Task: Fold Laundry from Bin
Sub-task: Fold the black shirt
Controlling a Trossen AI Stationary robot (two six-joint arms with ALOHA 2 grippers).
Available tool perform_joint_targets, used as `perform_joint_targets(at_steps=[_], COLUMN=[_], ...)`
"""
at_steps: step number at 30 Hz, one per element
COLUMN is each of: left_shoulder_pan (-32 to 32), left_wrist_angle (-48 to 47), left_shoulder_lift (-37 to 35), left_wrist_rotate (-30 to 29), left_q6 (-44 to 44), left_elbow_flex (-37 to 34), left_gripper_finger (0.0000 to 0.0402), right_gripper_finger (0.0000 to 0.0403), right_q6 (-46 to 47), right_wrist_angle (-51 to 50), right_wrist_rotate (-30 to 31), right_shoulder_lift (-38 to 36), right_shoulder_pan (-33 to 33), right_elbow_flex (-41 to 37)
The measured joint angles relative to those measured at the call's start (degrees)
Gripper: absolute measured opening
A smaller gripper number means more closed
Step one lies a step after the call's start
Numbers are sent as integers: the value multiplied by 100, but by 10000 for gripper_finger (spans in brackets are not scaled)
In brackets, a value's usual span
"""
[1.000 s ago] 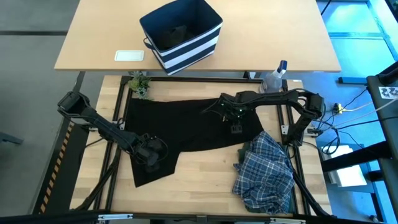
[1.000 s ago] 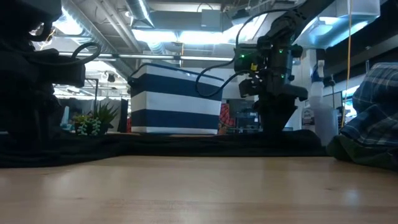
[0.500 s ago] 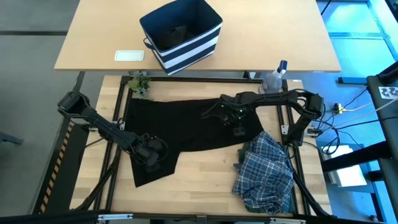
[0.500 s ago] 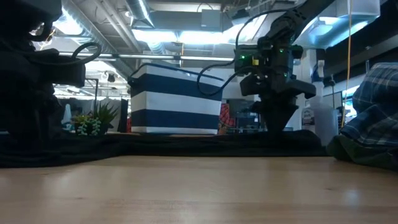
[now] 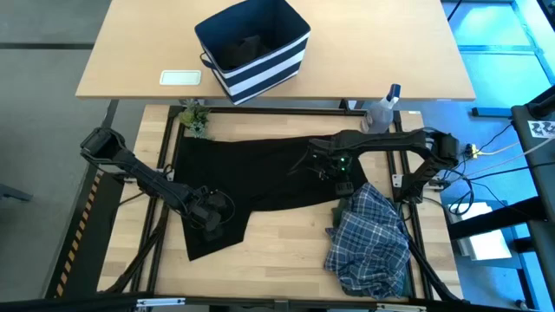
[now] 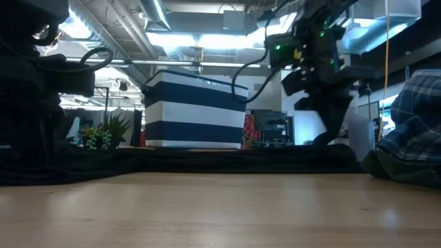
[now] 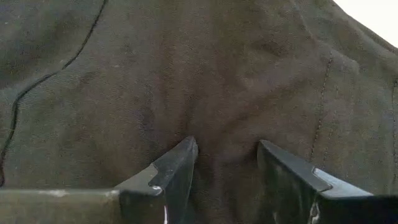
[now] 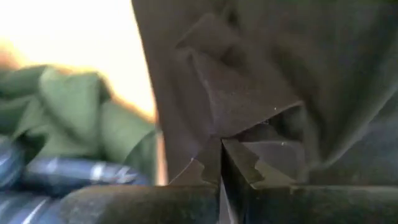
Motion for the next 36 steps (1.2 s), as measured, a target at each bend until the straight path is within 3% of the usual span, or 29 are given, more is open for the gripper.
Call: perform_joint_targets(at_steps=[8, 15, 26, 30, 36], left_shoulder_pan=[0, 0, 0, 0, -2], left_wrist_angle=[0, 0, -11, -12, -18], left_shoulder_lift=[0, 0, 0, 0, 0], left_wrist_rotate=[0, 0, 10, 13, 16], left_q6=[0, 0, -11, -6, -1], left_elbow_flex=[0, 2, 2, 2, 7], left_gripper_finger=[174, 174, 174, 174, 174], right_gripper_finger=[1, 1, 3, 22, 84], right_q6=[664, 1288, 1935, 2044, 2073], right_wrist_angle=[-1115, -1839, -2496, -2759, -2760], right_wrist_rotate=[-22, -493, -359, 2, 294], right_shoulder_lift=[-443, -613, -732, -738, -833], right_shoulder_pan=[476, 721, 833, 808, 808], right_elbow_flex=[0, 0, -2, -2, 98])
